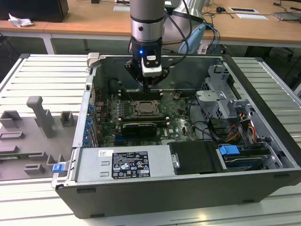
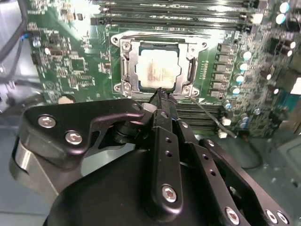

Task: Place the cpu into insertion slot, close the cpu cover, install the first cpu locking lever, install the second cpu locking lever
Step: 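Install the first cpu locking lever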

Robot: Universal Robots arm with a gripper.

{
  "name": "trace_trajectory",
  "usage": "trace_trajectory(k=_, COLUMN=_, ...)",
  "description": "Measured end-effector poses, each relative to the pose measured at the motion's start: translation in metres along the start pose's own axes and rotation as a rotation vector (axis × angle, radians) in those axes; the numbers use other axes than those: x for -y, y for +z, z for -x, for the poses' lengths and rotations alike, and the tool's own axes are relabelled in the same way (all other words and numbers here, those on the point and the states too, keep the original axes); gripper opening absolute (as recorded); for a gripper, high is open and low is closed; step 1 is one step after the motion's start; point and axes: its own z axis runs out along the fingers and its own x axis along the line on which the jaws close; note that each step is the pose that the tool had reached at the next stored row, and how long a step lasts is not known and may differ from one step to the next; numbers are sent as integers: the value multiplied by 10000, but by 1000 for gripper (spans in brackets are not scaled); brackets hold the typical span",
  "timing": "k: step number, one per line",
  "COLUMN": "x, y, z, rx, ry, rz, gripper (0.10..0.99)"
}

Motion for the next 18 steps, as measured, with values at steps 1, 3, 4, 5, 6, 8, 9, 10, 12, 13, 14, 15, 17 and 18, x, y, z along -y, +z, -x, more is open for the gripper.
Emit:
trace_trajectory(k=1, x=0, y=1, z=0, rx=-8, ry=-174, rz=5, gripper=106)
trace_trajectory(k=3, x=0, y=3, z=0, rx=-30, ry=-739, rz=23, gripper=106)
trace_trajectory(k=4, x=0, y=4, z=0, rx=-39, ry=-985, rz=28, gripper=106)
trace_trajectory(k=5, x=0, y=4, z=0, rx=-46, ry=-1165, rz=34, gripper=106)
trace_trajectory(k=6, x=0, y=4, z=0, rx=-57, ry=-1427, rz=44, gripper=106)
trace_trajectory(k=8, x=0, y=5, z=0, rx=-76, ry=-1889, rz=61, gripper=106)
trace_trajectory(k=9, x=0, y=5, z=0, rx=-85, ry=-2095, rz=70, gripper=106)
trace_trajectory(k=10, x=0, y=5, z=0, rx=-94, ry=-2285, rz=77, gripper=106)
trace_trajectory(k=12, x=0, y=7, z=0, rx=-112, ry=-2731, rz=94, gripper=106)
trace_trajectory(k=13, x=0, y=8, z=0, rx=-119, ry=-2889, rz=101, gripper=106)
trace_trajectory(k=14, x=0, y=9, z=0, rx=-132, ry=-3199, rz=113, gripper=106)
trace_trajectory(k=15, x=0, y=11, z=0, rx=-150, ry=-3612, rz=128, gripper=106)
trace_trajectory(k=17, x=1, y=14, z=-1, rx=-184, ry=-4411, rz=158, gripper=106)
trace_trajectory(k=18, x=1, y=16, z=-1, rx=-201, ry=-4801, rz=172, gripper=106)
